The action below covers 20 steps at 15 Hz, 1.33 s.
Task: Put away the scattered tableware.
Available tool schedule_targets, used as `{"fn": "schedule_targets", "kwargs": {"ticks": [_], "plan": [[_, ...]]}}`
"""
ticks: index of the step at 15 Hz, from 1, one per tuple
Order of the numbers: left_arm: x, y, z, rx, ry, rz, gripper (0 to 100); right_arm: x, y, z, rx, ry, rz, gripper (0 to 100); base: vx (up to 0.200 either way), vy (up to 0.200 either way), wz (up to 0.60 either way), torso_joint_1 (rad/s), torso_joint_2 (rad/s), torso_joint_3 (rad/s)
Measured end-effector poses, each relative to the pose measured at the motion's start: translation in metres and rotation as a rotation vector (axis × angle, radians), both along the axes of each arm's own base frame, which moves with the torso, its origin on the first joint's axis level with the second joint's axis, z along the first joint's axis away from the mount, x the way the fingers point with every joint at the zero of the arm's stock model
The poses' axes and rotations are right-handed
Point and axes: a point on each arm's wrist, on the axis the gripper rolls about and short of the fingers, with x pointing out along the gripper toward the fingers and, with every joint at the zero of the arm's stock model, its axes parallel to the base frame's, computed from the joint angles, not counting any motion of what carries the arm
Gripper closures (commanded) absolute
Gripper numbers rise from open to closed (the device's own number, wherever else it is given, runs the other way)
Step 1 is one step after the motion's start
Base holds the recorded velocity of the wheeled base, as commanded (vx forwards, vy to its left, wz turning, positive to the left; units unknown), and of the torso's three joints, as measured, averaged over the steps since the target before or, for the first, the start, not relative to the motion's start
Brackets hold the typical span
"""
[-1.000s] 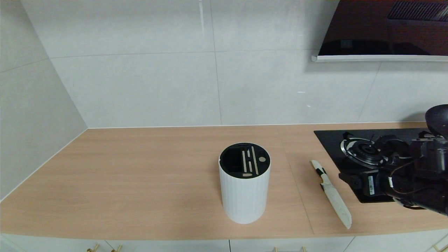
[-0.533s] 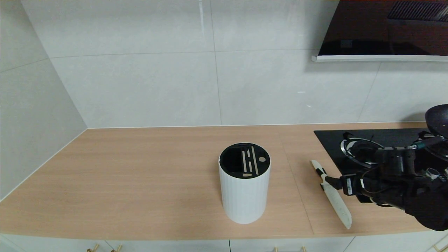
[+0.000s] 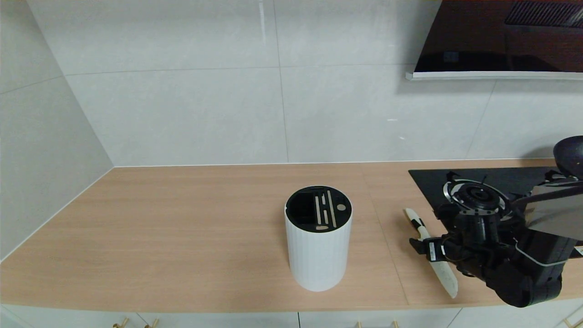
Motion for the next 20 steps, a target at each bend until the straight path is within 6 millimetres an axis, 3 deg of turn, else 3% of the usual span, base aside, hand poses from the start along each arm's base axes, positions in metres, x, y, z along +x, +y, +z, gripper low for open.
{"fn": "schedule_targets", "kwargs": {"ticks": [5,17,18,20], "plan": [[0.0,0.0,0.0,0.0,0.0,0.0,0,0.008,0.0,-0.016,0.047,0.027,-0.033,0,0.0,0.0,0.0,0.0,0.0,0.0],[0.0,0.0,0.0,-0.001,0.0,0.0,0,0.011,0.0,-0.027,0.058,0.044,-0.045,0,0.0,0.0,0.0,0.0,0.0,0.0],[0.0,0.0,0.0,-0.001,0.0,0.0,0,0.012,0.0,-0.028,0.057,0.045,-0.047,100,0.0,0.0,0.0,0.0,0.0,0.0],[0.0,0.0,0.0,-0.001,0.0,0.0,0,0.013,-0.003,-0.029,0.057,0.045,-0.056,100,0.0,0.0,0.0,0.0,0.0,0.0]]}}
